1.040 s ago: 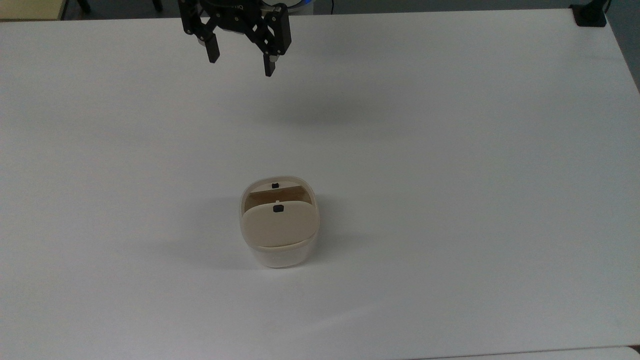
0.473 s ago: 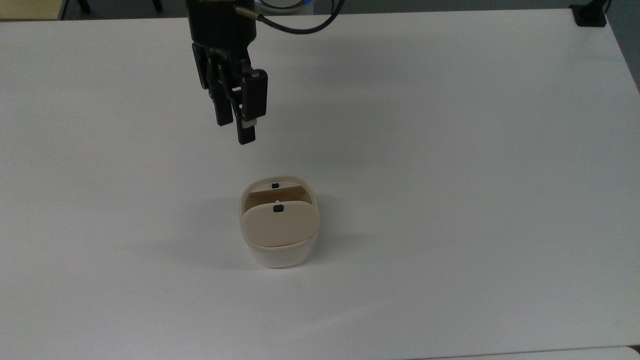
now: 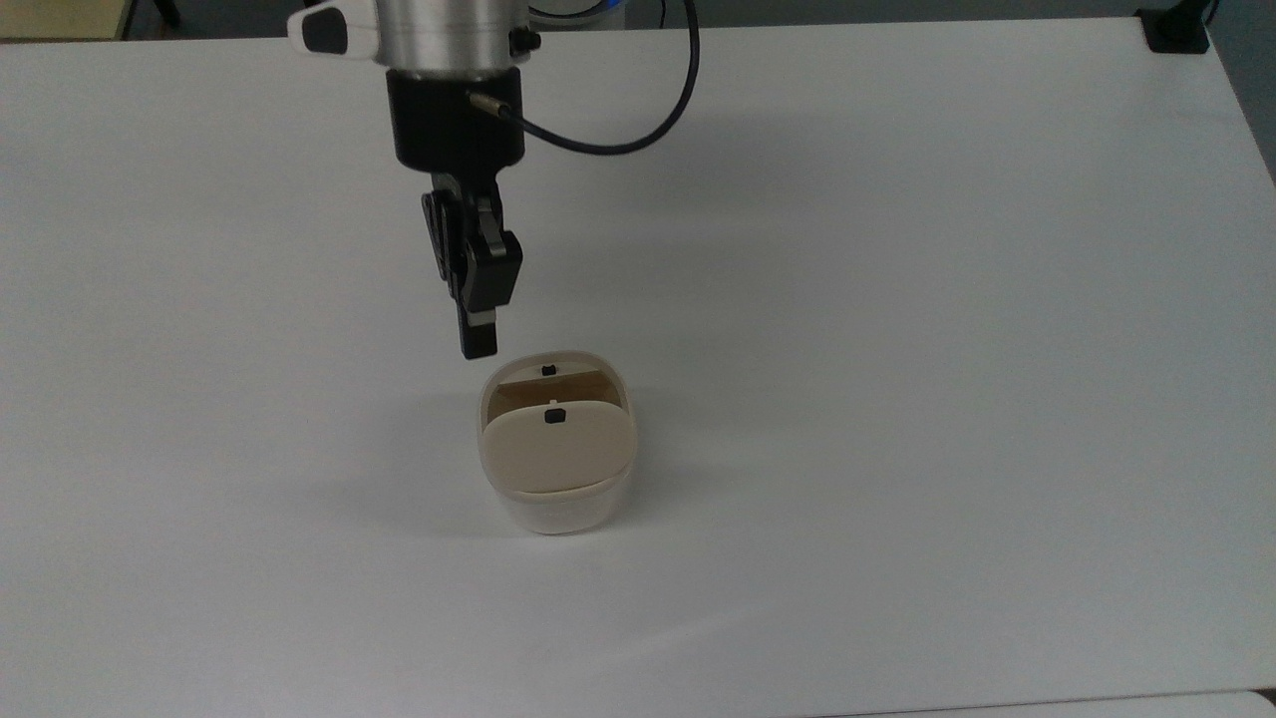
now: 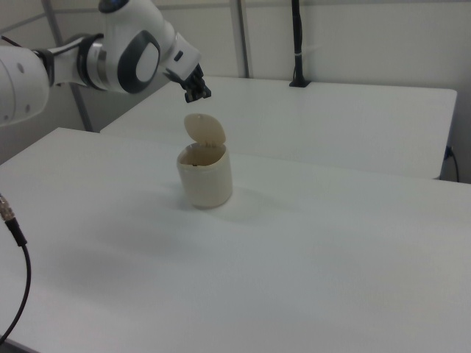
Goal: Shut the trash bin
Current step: 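Lower the gripper toward the raised lid of the cream bin, then push the raised lid down over the bin opening with the gripper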
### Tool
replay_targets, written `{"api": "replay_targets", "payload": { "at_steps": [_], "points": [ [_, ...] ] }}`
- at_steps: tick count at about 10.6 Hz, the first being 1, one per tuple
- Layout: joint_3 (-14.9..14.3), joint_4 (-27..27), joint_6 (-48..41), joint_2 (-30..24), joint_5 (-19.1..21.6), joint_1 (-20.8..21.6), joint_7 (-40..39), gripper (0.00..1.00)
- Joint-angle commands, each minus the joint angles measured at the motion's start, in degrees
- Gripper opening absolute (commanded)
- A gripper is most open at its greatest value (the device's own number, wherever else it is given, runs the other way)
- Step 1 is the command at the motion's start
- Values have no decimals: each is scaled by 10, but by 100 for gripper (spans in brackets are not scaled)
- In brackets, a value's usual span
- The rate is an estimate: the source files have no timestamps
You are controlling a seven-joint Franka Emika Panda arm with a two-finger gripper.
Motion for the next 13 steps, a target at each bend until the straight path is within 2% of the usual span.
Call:
{"api": "replay_targets", "payload": {
  "at_steps": [1, 5, 10, 13],
  "points": [
    [-8, 14, 73, 51, 7, 28, 49, 0],
    [-9, 25, 82, 75, 3, 43, 49, 0],
    [-9, 18, 79, 73, 0, 42, 38, 0],
    [-9, -15, 76, 53, -6, 41, 21, 0]
  ]
}}
